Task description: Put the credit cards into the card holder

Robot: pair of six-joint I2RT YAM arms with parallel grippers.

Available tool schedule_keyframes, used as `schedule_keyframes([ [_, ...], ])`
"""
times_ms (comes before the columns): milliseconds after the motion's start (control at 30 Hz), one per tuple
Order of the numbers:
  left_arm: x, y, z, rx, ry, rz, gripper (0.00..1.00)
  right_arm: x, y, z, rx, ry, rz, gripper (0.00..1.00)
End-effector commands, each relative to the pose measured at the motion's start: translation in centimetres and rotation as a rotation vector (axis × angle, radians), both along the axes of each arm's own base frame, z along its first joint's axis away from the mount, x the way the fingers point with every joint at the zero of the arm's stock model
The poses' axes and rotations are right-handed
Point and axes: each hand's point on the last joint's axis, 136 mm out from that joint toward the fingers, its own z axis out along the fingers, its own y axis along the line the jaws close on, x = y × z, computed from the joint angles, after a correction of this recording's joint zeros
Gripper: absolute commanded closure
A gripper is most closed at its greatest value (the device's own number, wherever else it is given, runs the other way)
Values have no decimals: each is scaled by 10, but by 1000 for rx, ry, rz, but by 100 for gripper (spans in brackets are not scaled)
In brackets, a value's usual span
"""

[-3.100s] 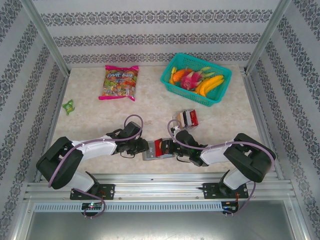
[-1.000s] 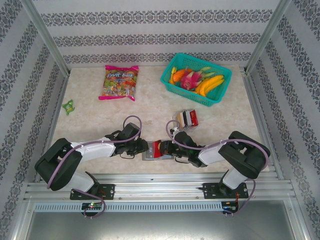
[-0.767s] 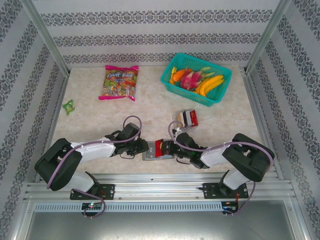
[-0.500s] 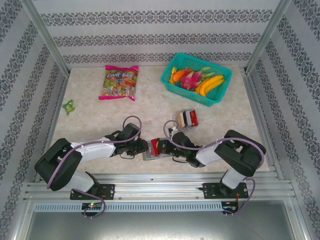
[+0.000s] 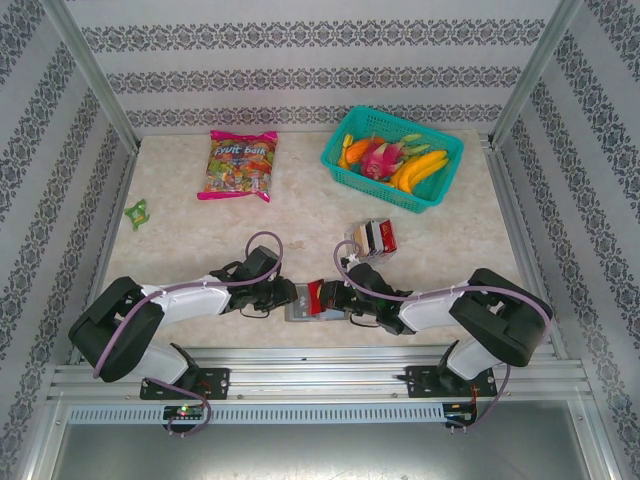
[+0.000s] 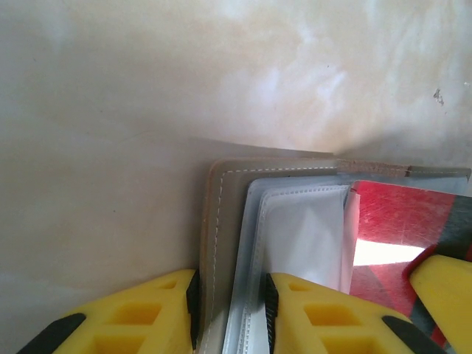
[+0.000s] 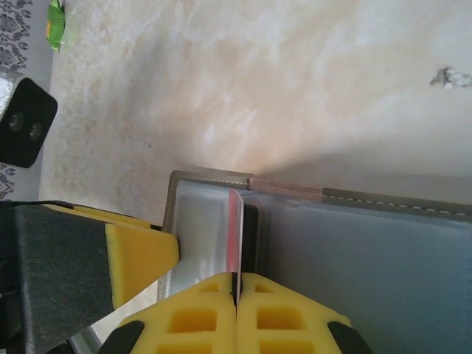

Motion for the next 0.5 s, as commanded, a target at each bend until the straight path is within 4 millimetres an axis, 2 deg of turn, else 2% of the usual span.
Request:
schedule_keyframes([
  [0,-19,-12,-3,-43,52,-54,68,-17,-7,-24,-50,88,37,100],
  [167,-18,-12,-2,-47,49,-48,68,-13,-13,-25,-45,90,-18,100],
  [233,-18,-12,-3,-43,51,-49,68,-16,-28,-32,-76,101,-53,100],
  [300,-18,-12,-3,-42,52,-51,68,-18,-33,-33,-85,106,-61,100],
  [467,-19,-12,-4,-41,56,-52,68,-23,-28,-36,-73,138,-39,100],
])
